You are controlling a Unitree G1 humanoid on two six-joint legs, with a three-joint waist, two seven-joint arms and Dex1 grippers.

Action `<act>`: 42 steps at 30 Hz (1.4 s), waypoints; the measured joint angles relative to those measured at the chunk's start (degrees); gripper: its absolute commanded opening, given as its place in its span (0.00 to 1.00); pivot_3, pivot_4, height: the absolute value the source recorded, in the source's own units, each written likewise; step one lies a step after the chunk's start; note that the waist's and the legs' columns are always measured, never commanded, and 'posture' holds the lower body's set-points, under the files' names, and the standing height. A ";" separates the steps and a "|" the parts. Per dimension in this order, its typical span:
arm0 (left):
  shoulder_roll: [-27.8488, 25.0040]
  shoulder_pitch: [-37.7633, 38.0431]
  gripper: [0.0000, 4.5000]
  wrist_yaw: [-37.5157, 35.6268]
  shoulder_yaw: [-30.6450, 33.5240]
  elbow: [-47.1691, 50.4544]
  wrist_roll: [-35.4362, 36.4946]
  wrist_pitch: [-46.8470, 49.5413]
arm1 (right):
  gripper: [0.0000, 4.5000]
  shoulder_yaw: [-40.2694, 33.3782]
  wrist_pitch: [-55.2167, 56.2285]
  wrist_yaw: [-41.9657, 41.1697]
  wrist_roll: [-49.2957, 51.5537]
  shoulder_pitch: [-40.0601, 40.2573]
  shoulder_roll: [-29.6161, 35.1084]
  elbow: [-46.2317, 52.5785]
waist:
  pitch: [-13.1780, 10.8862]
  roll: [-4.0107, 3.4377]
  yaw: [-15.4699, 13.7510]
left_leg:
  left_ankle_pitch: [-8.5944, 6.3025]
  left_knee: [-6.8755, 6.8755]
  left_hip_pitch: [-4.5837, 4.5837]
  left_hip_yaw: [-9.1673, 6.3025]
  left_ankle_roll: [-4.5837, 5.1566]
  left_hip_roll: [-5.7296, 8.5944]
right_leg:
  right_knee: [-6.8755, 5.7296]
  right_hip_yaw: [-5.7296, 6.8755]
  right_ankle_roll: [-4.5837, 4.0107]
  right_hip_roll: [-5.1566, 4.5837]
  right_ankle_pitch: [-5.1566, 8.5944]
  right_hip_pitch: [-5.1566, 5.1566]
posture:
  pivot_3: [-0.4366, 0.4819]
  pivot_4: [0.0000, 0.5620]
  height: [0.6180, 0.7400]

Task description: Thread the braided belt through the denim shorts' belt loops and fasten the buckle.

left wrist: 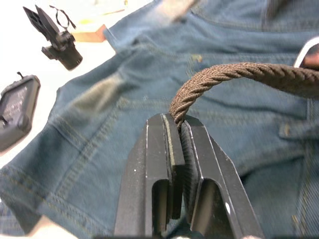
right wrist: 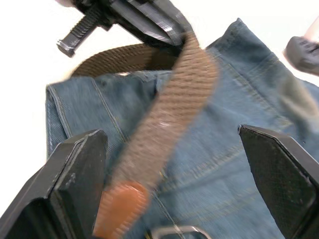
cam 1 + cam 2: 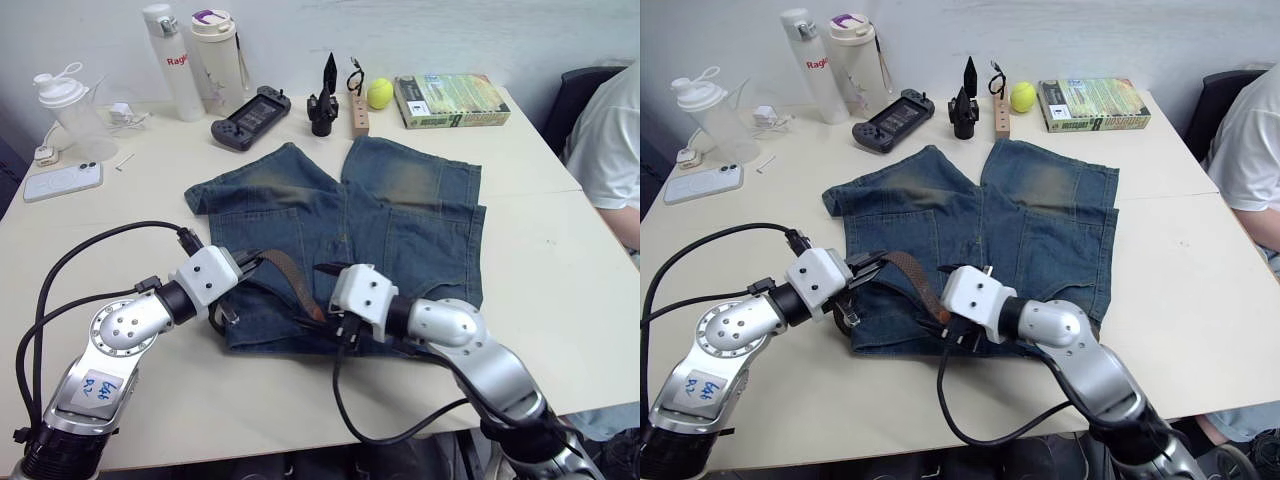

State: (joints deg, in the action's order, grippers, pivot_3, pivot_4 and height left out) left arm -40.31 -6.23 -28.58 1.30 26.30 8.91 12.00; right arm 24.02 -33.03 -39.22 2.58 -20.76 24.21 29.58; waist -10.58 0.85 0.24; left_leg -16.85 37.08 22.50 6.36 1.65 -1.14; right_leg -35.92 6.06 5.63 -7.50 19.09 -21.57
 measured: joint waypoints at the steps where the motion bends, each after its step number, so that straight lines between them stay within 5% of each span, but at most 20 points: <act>1: 0.24 0.03 0.00 -0.12 0.01 0.03 -0.02 0.27 | 1.00 0.79 -0.88 0.63 -0.94 -0.70 -0.09 -1.31 | 0.00 0.00 0.01 | 0.00 0.00 0.01 0.00 0.00 0.00 | 0.00 0.01 0.00 0.00 0.00 0.00 | 0.48 0.27 1.00; 16: 1.64 3.62 0.00 -2.25 2.79 0.41 -0.01 -0.10 | 1.00 0.70 -8.25 10.98 -11.76 1.42 1.50 8.64 | 0.00 0.00 0.05 | 0.00 -0.01 0.06 -0.04 -0.01 0.02 | 0.01 0.04 0.00 -0.02 0.00 -0.03 | 0.48 0.27 1.00; 19: 1.69 4.12 0.00 -2.40 3.00 0.41 -0.01 -0.31 | 0.81 1.90 -7.34 12.48 -14.29 1.69 1.51 8.55 | 0.00 0.00 0.06 | 0.00 0.00 0.06 -0.04 -0.01 0.02 | 0.01 0.04 0.00 -0.01 0.00 -0.03 | 0.48 0.27 1.00; 24: 1.76 4.20 0.00 -2.84 4.29 0.42 0.20 -0.55 | 0.27 2.55 -6.40 11.76 -13.75 1.42 -0.90 6.82 | 0.00 0.00 0.04 | 0.01 0.03 0.06 -0.04 0.00 0.02 | 0.00 0.05 0.00 -0.01 0.00 -0.02 | 0.48 0.27 1.00; 32: 3.98 3.40 0.00 -0.10 10.57 -0.14 1.56 1.98 | 0.27 1.42 -3.56 6.44 -9.59 -0.32 0.03 3.12 | 0.00 0.01 -0.01 | 0.02 0.03 0.07 -0.06 0.02 0.03 | 0.00 0.07 0.00 -0.01 0.00 -0.01 | 0.48 0.27 1.00; 35: 5.22 3.48 0.00 0.48 11.35 0.63 2.58 3.71 | 0.46 -0.74 -3.02 5.88 -8.03 -1.21 -0.18 1.72 | 0.01 0.01 0.02 | 0.02 0.07 0.06 -0.05 0.03 0.03 | -0.03 0.06 0.00 -0.02 0.00 0.00 | 0.48 0.27 1.00; 40: 5.98 3.96 0.00 1.34 11.35 2.99 2.78 5.60 | 0.99 -2.80 -3.09 4.66 -3.95 -2.93 -3.15 0.98 | 0.01 0.02 0.04 | 0.03 0.04 0.06 -0.07 0.02 0.01 | -0.03 0.07 0.00 0.01 0.00 -0.01 | 0.48 0.27 1.00; 42: 6.14 3.67 0.00 1.74 11.29 3.14 2.77 6.33 | 0.99 -2.41 -2.92 4.32 -2.42 -3.28 -5.04 0.28 | 0.02 0.03 0.05 | 0.03 0.04 0.06 -0.07 0.02 0.01 | -0.03 0.07 0.00 0.01 0.00 0.00 | 0.48 0.27 1.00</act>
State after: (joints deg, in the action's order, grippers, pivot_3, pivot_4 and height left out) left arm -34.17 -2.56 -26.84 12.59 29.43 11.67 18.34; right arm 21.61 -35.95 -34.90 0.16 -24.04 19.17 29.86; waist -10.56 0.87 0.29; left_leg -16.83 37.12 22.56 6.29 1.68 -1.13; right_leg -35.95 6.13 5.63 -7.49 19.09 -21.57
